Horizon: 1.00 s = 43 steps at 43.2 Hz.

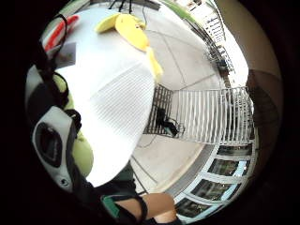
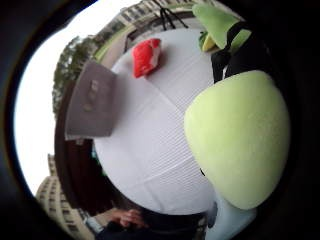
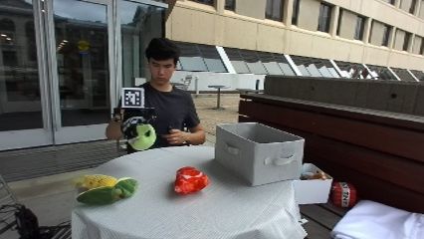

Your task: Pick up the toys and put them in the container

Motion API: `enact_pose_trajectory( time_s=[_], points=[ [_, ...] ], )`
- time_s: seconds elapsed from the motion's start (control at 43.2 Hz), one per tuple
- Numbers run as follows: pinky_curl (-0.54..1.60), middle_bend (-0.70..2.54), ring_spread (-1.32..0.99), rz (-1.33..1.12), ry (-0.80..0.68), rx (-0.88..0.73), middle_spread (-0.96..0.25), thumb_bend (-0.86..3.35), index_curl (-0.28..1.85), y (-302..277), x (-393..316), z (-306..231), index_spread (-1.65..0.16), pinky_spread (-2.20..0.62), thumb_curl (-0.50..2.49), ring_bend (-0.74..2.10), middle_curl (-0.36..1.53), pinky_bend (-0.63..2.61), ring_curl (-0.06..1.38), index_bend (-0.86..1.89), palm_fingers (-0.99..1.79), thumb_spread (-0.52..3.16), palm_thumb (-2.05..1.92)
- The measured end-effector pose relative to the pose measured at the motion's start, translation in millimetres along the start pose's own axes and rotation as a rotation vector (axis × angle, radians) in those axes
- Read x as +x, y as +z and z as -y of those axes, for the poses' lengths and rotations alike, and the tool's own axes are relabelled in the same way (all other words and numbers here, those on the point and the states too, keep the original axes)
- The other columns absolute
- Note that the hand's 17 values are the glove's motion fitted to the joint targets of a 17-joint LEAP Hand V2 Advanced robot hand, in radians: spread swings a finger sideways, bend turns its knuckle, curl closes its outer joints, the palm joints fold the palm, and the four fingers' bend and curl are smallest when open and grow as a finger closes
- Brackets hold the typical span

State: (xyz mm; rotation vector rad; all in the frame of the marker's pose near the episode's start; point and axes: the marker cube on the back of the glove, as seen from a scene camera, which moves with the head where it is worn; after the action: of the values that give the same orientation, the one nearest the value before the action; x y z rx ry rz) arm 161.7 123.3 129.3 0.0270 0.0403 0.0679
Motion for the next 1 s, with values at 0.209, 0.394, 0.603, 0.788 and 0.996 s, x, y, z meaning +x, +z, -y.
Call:
enact_pose_trajectory(
  time_s=[0.209, 0.394, 0.603, 0.788, 0.996],
  points=[
    [0.32, 0.52, -0.44, -0.023, -0.021, 0.0, -0.44, 0.26, 0.2, -79, -38, 29, -0.35, -0.46, 0.65, 1.06, 0.53, 1.02, 0.47, 0.47, 0.98, 0.4, 0.73],
    [0.34, 0.46, -0.46, -0.035, -0.026, 0.104, -0.48, 0.24, 0.21, -136, -93, 59, -0.37, -0.46, 0.7, 1.04, 0.55, 1.02, 0.47, 0.41, 0.96, 0.44, 0.72],
    [0.35, 0.41, -0.47, -0.032, -0.088, 0.141, -0.51, 0.23, 0.22, -186, -160, 81, -0.38, -0.46, 0.75, 1.02, 0.59, 1.0, 0.47, 0.35, 0.97, 0.48, 0.72],
    [0.36, 0.36, -0.48, -0.015, -0.167, 0.143, -0.53, 0.21, 0.23, -211, -231, 93, -0.4, -0.46, 0.79, 1.01, 0.62, 0.99, 0.47, 0.3, 0.98, 0.51, 0.71],
    [0.36, 0.31, -0.48, 0.025, -0.219, 0.19, -0.55, 0.2, 0.25, -231, -314, 104, -0.4, -0.47, 0.83, 0.99, 0.65, 0.96, 0.48, 0.25, 0.98, 0.55, 0.71]
  ],
)
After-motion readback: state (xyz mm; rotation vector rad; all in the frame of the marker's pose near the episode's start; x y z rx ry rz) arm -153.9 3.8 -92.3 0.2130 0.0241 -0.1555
